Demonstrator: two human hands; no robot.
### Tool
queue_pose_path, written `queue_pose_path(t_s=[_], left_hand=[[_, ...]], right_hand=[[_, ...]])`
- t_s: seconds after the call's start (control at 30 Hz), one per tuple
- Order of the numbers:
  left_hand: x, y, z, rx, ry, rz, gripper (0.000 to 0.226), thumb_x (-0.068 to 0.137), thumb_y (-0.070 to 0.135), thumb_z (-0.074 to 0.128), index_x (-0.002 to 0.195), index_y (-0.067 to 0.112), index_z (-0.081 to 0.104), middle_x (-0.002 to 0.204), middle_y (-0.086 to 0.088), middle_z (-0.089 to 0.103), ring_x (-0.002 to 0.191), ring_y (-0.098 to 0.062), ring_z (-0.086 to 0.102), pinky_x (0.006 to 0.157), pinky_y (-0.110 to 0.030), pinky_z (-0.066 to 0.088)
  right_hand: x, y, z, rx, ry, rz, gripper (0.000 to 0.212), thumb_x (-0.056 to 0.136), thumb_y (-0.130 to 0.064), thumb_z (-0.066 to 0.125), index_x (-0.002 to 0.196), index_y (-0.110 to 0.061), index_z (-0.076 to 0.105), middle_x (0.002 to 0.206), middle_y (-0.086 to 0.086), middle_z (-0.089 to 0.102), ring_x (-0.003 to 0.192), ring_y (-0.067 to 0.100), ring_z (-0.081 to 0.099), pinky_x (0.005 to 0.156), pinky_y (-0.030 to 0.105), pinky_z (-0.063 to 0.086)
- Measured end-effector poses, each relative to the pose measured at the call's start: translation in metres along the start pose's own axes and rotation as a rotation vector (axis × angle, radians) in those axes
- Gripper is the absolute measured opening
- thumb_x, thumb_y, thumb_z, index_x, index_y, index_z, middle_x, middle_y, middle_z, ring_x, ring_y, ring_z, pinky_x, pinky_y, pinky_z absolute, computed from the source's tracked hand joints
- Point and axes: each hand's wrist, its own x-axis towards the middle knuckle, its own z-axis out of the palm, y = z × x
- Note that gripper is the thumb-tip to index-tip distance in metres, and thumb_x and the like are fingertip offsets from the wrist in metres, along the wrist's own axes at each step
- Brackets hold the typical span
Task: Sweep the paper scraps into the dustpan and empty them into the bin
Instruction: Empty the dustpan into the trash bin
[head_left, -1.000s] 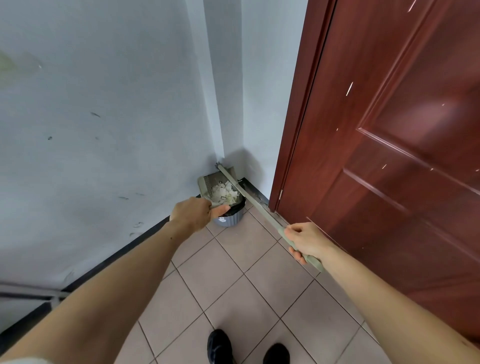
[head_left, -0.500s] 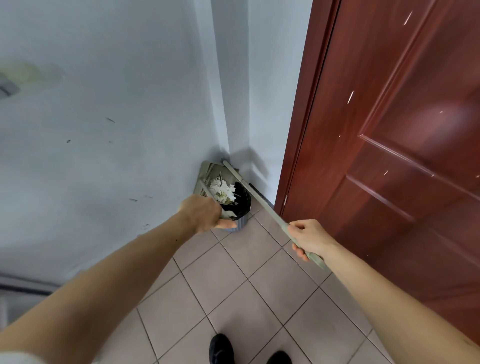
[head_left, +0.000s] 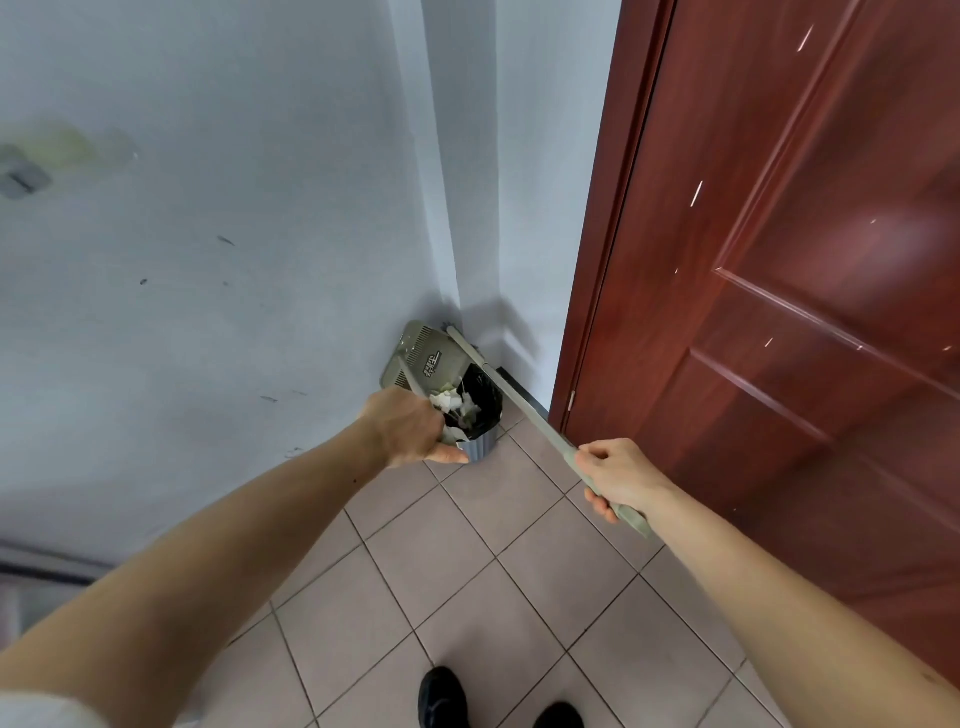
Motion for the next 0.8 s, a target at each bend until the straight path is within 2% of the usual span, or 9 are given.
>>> queue_pose_path(t_s=[0.07,0.13,0.23,0.4,0.5,0.6,0.67,0.73,0.8], left_hand=[[-0.001,0.001,-0.002,0.018,-0.007,0.015,0.081,0.078,0.081,0.017,0.072,0.014,0.062,0.053,0.002,0.040,0.059,-0.023,0.055,0.047,-0.029,0.041],[-0.002,0.002,-0.003,0.018,0.000,0.023,0.089,0.071,0.082,0.007,0.079,0.017,0.067,0.053,0.002,0.041,0.060,-0.023,0.057,0.046,-0.029,0.041],[-0.004,0.000,-0.002,-0.014,0.002,-0.015,0.098,0.060,0.083,-0.002,0.078,0.015,0.066,0.053,0.002,0.043,0.063,-0.023,0.062,0.048,-0.030,0.044],[-0.011,0.001,-0.014,0.033,0.006,-0.016,0.084,0.075,0.081,0.014,0.076,0.014,0.065,0.055,0.002,0.048,0.060,-0.024,0.057,0.049,-0.030,0.044],[-0.014,0.010,-0.015,0.042,0.001,-0.028,0.080,0.080,0.080,0.021,0.072,0.012,0.061,0.058,0.000,0.048,0.065,-0.026,0.062,0.046,-0.029,0.039],[-0.022,0.020,-0.002,0.095,-0.052,0.055,0.069,0.089,0.072,0.023,0.087,0.019,0.067,0.056,0.002,0.039,0.061,-0.024,0.054,0.045,-0.029,0.038],[-0.024,0.019,0.007,0.078,-0.042,0.052,0.075,0.083,0.076,0.016,0.089,0.024,0.068,0.055,0.003,0.041,0.060,-0.024,0.057,0.047,-0.030,0.042],[-0.023,0.015,0.010,0.011,0.017,0.019,0.091,0.067,0.084,0.001,0.086,0.026,0.069,0.055,0.004,0.045,0.065,-0.023,0.065,0.046,-0.028,0.040],[-0.022,0.011,0.008,0.000,0.040,-0.011,0.099,0.059,0.085,-0.006,0.085,0.027,0.069,0.054,0.005,0.046,0.064,-0.022,0.065,0.045,-0.027,0.038]], right_hand=[[-0.002,-0.002,-0.002,0.005,0.003,-0.008,0.031,0.095,-0.019,0.047,0.101,0.008,0.062,0.054,0.009,0.052,0.032,0.013,0.042,0.035,0.019,0.036],[-0.004,-0.004,-0.002,-0.003,0.002,-0.019,0.031,0.095,-0.018,0.048,0.105,0.008,0.062,0.055,0.009,0.052,0.033,0.013,0.042,0.035,0.020,0.036],[-0.006,-0.006,-0.002,-0.010,0.000,-0.022,0.033,0.096,-0.018,0.046,0.108,0.009,0.060,0.055,0.010,0.052,0.033,0.014,0.042,0.035,0.020,0.037],[-0.011,-0.006,-0.003,-0.006,-0.011,-0.044,0.034,0.096,-0.018,0.046,0.107,0.011,0.060,0.056,0.010,0.052,0.034,0.014,0.042,0.035,0.020,0.037],[-0.014,-0.005,-0.004,0.004,-0.016,-0.037,0.032,0.097,-0.021,0.049,0.105,0.007,0.064,0.056,0.009,0.052,0.034,0.014,0.042,0.036,0.019,0.037],[-0.015,-0.002,-0.005,-0.001,-0.006,-0.018,0.031,0.095,-0.018,0.047,0.103,0.008,0.061,0.057,0.010,0.052,0.034,0.014,0.042,0.036,0.018,0.037],[-0.016,0.000,-0.006,-0.001,-0.009,-0.003,0.027,0.094,-0.016,0.046,0.095,0.007,0.061,0.059,0.012,0.052,0.033,0.014,0.042,0.037,0.018,0.037],[-0.019,0.003,-0.006,-0.001,-0.016,0.005,0.022,0.094,-0.016,0.046,0.090,-0.002,0.062,0.060,0.012,0.051,0.032,0.013,0.041,0.038,0.018,0.036],[-0.021,0.006,-0.004,-0.003,-0.016,0.004,0.027,0.094,-0.018,0.047,0.095,0.004,0.062,0.059,0.012,0.052,0.033,0.014,0.041,0.037,0.018,0.035]])
